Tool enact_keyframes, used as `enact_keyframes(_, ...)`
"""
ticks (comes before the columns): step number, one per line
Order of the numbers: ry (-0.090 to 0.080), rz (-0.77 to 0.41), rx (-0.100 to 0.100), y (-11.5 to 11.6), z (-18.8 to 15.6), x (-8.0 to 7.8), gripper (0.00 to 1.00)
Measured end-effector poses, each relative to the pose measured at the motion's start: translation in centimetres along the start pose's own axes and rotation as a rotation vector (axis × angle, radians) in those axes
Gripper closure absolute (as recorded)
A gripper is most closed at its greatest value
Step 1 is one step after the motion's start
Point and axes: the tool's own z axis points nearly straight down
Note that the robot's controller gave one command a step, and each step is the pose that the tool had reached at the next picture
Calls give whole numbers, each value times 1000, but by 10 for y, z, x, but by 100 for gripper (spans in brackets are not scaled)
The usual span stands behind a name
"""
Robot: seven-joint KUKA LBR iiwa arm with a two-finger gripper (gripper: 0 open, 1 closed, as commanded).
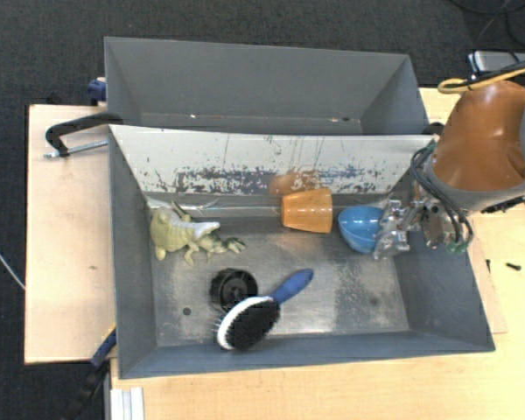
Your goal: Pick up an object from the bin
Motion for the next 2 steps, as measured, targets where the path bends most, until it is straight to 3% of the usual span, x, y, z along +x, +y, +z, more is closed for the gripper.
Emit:
enact_keyframes(1, 7, 0, -1, 0, -1, -1, 100)
enact_keyframes(2, 2, 0, 0, 0, -48, -4, 100)
